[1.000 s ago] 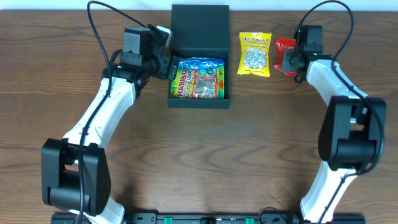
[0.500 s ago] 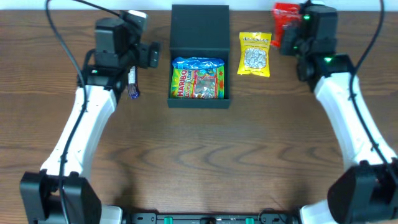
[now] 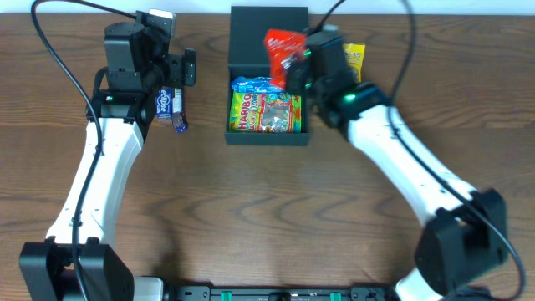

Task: Pack container
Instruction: 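Carry the red bag over the box and lower it in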

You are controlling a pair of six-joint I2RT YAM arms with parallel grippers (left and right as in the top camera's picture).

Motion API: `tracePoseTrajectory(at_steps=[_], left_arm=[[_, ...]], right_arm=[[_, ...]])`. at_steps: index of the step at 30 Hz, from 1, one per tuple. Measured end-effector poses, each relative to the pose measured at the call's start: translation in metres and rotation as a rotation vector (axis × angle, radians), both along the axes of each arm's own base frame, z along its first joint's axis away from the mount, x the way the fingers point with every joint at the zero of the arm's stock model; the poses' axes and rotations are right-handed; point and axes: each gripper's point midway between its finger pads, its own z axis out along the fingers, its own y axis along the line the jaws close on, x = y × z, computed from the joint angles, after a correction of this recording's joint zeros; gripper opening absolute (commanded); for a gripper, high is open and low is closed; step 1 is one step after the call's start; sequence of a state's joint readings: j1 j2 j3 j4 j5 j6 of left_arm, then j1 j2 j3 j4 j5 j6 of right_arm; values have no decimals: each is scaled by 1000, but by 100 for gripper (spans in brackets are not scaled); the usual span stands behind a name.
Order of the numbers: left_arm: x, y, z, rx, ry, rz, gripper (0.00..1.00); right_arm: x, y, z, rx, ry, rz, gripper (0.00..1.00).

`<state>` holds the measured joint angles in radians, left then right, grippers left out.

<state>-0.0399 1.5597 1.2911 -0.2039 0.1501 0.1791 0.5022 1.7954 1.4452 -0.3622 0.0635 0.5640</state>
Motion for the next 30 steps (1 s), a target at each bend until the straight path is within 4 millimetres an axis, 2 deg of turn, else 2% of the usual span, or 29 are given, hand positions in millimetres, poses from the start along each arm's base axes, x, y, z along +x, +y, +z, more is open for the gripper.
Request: tracePoseTrajectory(at_steps=[5,11,14,19,25,27,28,30], left_arm=[[0,0,0,0,-2,0,95],[0,0,0,0,-2,0,95],[0,0,0,0,-2,0,95],[0,0,0,0,-2,0,95],[0,0,1,0,-3,0,95],[0,0,0,0,-2,0,95],[0,0,1,0,-3,1,95],[0,0,0,0,-2,1,95]], right_arm=[[-12,45,-36,20,54,40,1],[-24,73,-64,-16,75,58,1],[-25,76,-76,-42,77,44,1],[-21,69,-97,-96,89,0,1],[-16,62,-95,-120,62,-35,2],[-15,63,-94,-110,59,-40,24],[-14,65,-93,-101,52,-36,31],[-13,70,-90,-76,48,-23,35]])
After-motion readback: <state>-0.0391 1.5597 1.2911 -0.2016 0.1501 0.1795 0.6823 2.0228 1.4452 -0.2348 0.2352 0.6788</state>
